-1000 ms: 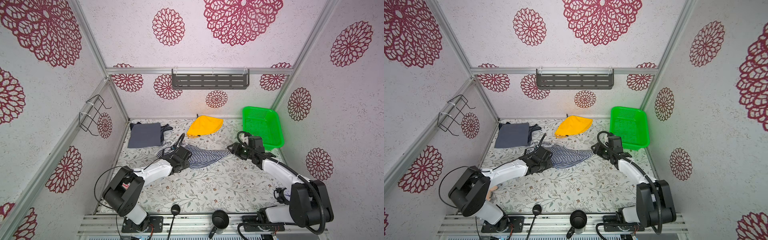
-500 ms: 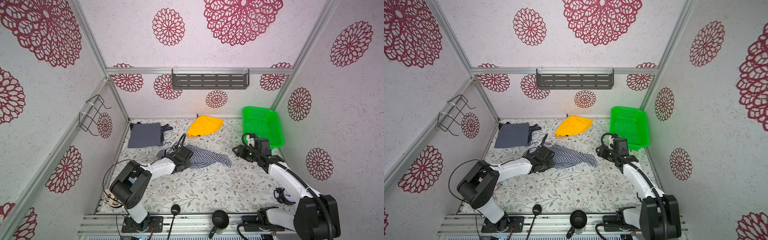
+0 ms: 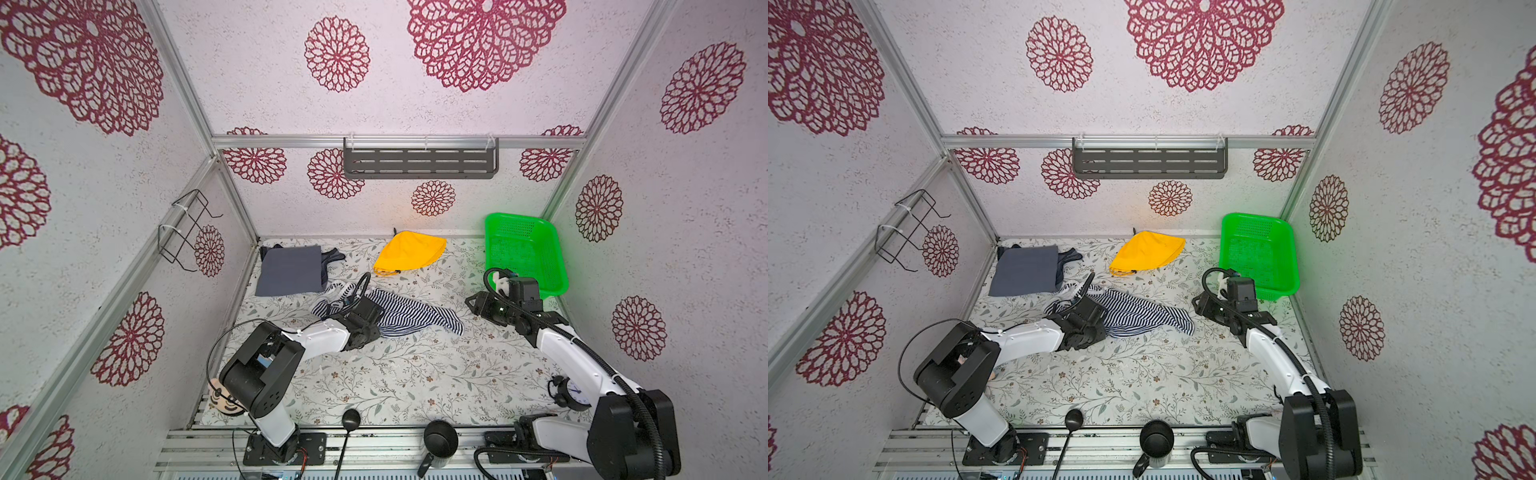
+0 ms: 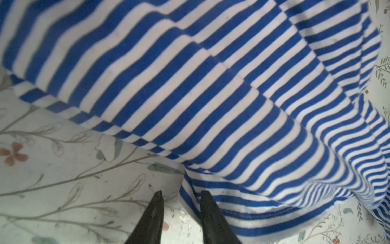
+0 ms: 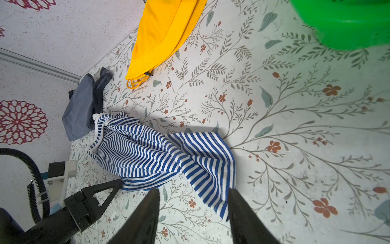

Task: Fold and stack tank tops
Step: Smooth out the tank top at the center of the table.

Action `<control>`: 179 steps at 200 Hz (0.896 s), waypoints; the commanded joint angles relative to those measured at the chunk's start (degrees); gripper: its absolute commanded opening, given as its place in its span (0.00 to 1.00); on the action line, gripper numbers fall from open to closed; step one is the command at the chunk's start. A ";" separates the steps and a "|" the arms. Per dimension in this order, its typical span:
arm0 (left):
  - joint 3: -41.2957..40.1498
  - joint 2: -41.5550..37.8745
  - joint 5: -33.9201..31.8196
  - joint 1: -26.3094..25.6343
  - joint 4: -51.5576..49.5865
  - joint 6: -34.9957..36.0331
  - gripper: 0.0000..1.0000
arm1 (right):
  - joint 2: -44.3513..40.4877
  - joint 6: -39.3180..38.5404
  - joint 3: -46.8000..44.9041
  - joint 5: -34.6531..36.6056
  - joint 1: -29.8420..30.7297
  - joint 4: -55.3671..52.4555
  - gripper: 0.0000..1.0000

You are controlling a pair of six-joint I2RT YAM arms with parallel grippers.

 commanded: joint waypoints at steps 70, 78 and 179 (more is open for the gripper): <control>2.88 3.27 -0.36 0.86 1.53 0.60 0.08 | 1.71 -21.42 5.97 5.33 0.01 -14.33 0.56; 3.31 3.45 -0.42 0.92 1.26 0.90 0.03 | 2.83 -24.49 7.25 8.39 0.65 -16.88 0.57; 3.46 -0.08 -1.25 0.92 -0.06 2.01 0.00 | 20.82 -30.17 11.51 22.98 17.16 -14.02 0.68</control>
